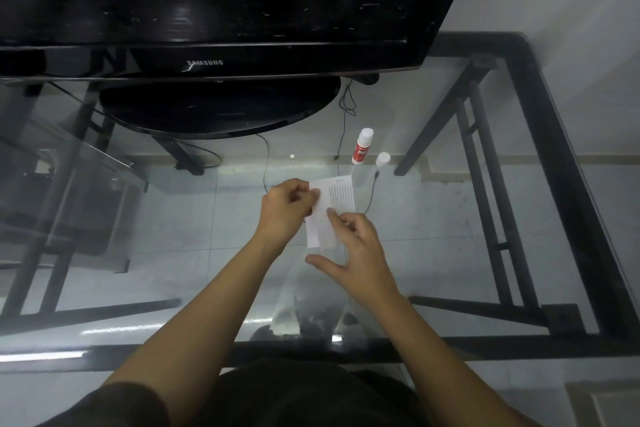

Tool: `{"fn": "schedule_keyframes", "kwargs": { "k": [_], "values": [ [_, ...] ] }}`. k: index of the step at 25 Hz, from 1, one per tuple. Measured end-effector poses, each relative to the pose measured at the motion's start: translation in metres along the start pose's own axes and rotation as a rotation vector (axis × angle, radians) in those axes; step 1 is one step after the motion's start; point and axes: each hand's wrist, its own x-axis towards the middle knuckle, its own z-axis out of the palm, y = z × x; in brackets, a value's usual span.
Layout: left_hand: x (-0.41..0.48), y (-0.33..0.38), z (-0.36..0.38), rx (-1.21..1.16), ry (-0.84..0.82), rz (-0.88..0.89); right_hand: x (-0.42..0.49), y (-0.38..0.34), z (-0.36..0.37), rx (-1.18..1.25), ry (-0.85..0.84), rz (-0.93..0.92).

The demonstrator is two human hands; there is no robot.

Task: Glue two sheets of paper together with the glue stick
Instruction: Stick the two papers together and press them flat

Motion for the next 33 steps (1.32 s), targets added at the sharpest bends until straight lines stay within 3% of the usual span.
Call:
{"fn": "schedule_keyframes", "kwargs": {
  "k": [3, 6, 14, 20, 33],
  "values": [
    [0.002, -0.008, -0.008, -0.093, -0.081, -0.086, 0.016, 0.001, -0.007, 0.317, 0.239, 0.243],
    [0.000, -0.018, -0.008, -0.140, -0.170, -0.155, 0.043, 0.012, -0.013, 0.433, 0.158, 0.486],
    [0.024, -0.036, 0.010, 0.172, 0.118, -0.043, 0.083, 0.027, -0.003, 0.294, 0.148, 0.480],
    [0.031, -0.042, 0.016, 0.354, 0.187, 0.100, 0.088, 0.033, 0.003, 0.255, 0.150, 0.473],
    [0.034, -0.041, 0.024, 0.412, 0.241, 0.026, 0.089, 0.031, 0.008, 0.196, 0.215, 0.467]
  ]
}}
